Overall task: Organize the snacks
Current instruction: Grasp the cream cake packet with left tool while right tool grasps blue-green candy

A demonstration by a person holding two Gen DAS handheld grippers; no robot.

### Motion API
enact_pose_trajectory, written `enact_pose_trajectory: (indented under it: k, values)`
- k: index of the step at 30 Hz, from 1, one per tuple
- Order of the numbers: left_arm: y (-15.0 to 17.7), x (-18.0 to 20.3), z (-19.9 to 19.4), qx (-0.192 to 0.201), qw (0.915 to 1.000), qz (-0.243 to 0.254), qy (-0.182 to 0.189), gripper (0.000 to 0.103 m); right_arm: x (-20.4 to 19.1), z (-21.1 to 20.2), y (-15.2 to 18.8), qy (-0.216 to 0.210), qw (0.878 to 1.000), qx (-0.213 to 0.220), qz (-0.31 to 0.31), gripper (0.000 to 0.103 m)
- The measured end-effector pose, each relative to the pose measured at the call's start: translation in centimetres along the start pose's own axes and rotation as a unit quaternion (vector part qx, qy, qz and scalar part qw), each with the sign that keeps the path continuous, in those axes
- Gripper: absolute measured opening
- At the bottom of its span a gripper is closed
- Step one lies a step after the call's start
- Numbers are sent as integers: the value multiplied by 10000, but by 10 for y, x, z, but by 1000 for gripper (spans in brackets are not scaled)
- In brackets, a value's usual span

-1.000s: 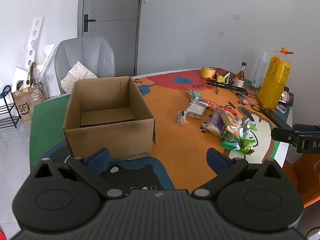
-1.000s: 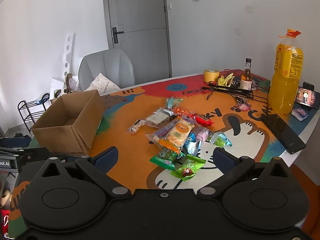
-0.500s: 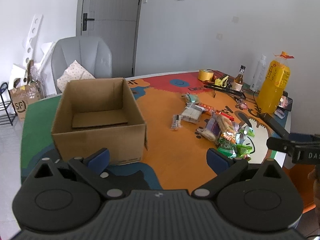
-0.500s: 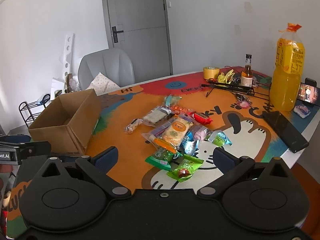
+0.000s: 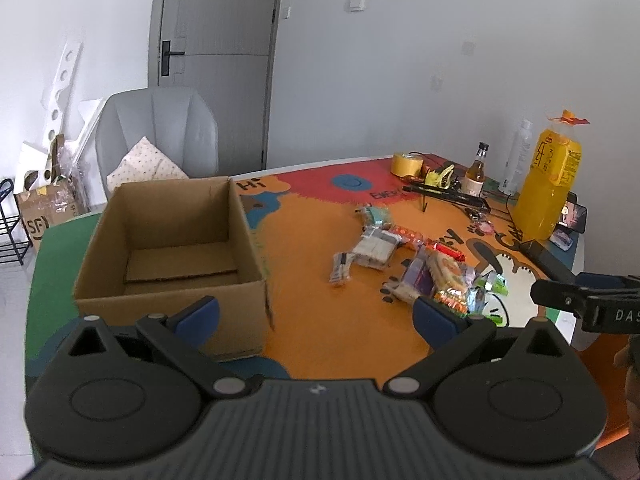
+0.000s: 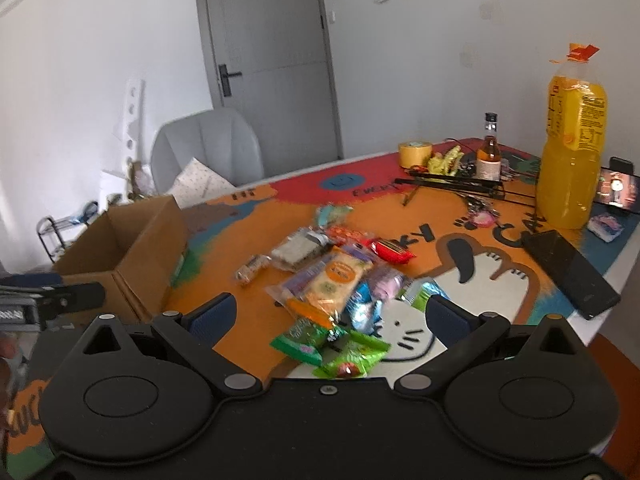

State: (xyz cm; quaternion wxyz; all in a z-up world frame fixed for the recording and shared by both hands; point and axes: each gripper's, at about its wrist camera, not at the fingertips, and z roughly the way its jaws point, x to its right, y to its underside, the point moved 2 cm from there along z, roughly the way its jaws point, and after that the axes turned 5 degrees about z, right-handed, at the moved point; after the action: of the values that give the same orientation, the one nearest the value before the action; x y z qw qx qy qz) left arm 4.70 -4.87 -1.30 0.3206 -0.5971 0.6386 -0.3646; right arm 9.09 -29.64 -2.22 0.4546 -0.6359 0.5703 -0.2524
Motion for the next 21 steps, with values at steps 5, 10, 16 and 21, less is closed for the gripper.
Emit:
enact_pose_trajectory:
  k: [5,10,16,21]
  values:
    - [-4,10,11,-25,9999,11,129,102,7,7,-2,-91,9999,-59,14,103]
    - [-7,20,24,-84,9996,-104,236,102,15,14,-2,-266,9994,-188,142,103]
    - [-9,35,41,-125,9994,-224,251,102,31,22,-1,-242,9989,-257,299,103]
    - [-10,47,58,-173,9990,-352,226,102,51,32,2,-176,9990,-221,359,103]
